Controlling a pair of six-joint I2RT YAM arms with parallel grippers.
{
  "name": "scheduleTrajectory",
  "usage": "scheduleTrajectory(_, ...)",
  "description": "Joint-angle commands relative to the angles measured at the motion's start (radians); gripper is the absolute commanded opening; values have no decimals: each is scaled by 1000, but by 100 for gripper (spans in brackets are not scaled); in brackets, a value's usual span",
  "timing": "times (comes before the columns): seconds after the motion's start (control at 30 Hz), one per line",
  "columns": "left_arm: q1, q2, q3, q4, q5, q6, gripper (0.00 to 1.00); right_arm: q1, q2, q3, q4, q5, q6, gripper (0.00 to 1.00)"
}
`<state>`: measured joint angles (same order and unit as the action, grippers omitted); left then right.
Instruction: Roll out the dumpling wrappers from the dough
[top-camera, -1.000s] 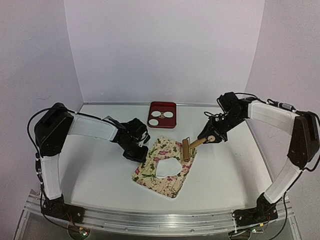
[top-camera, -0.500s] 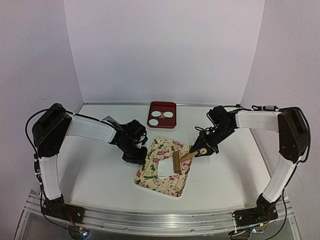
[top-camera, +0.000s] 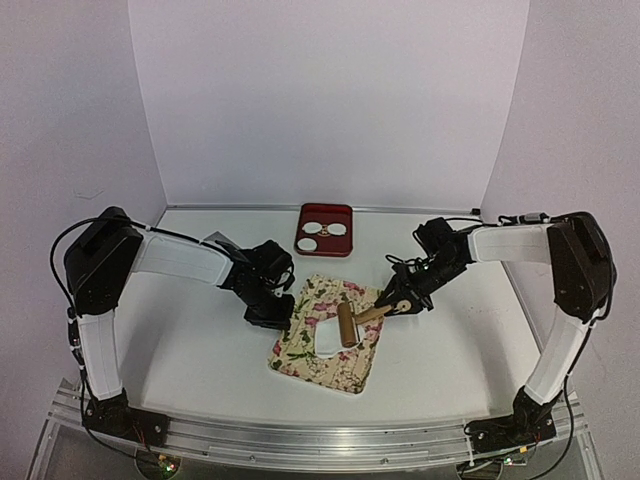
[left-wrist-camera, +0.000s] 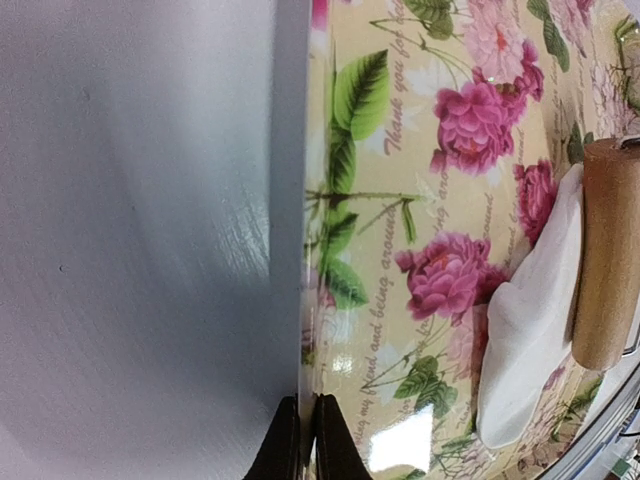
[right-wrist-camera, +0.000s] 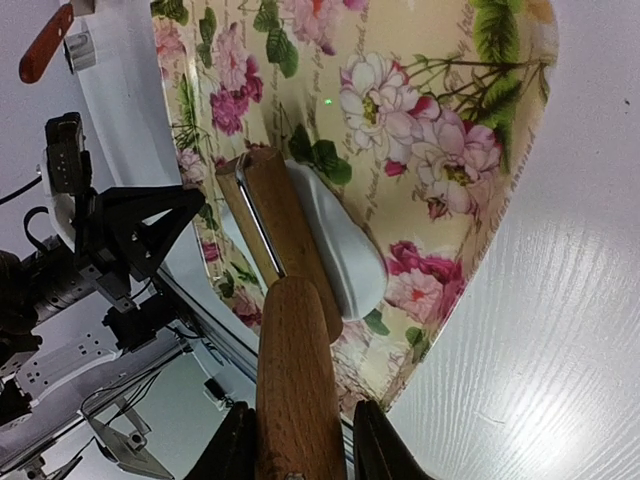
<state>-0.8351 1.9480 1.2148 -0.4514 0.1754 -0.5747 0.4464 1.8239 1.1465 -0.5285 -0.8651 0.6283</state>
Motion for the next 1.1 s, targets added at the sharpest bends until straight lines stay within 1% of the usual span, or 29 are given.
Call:
scheduleTrajectory(0.0,-12,5,-26,-62,-32,-3,0,92,209,-5,-145,271,17,0)
scheduleTrajectory(0.07,-11,7,-24,-65,-32,2,0,114,285,38,-146,262,19,0)
scheduleTrajectory(0.1,-11,8,-24,-67,-31,2,0,105,282,32,-147,270,18,0)
scheduleTrajectory(0.17,-11,12,-28,-68,-32,-2,0,64,218,-12,-159,299,5,0)
scheduleTrajectory(0.23,-12,10,-39,-54,-31,-13,0,-3,137,-77,-183,333,-21,0)
scheduleTrajectory(0.3,-12,7,-42,-44,-33,-19,0,-31,97,-107,-199,352,-41,0)
scheduleTrajectory(0.37,-11,5,-37,-41,-36,-18,0,-10,132,-94,-196,327,-30,0)
scheduleTrajectory(0.5,-11,16,-21,-49,-31,-5,0,127,296,30,-167,315,17,0)
scheduleTrajectory(0.53,-11,19,-15,-56,-30,-2,0,138,320,45,-169,320,20,0)
scheduleTrajectory(0.6,-11,22,-10,-62,-31,2,0,111,292,29,-171,352,19,0)
scheduleTrajectory(0.73,-12,24,-6,-53,-42,-6,0,-24,156,-90,-204,401,-31,0)
scheduleTrajectory(0.8,-11,27,-2,-48,-41,-9,0,-42,145,-98,-222,415,-51,0)
scheduleTrajectory(0.87,-12,28,0,-45,-42,-9,0,-12,203,-74,-221,390,-40,0)
scheduleTrajectory(1.0,-11,29,5,-56,-45,-6,0,98,346,22,-202,373,18,0)
scheduleTrajectory(1.07,-12,26,4,-57,-49,-8,0,105,359,35,-209,383,27,0)
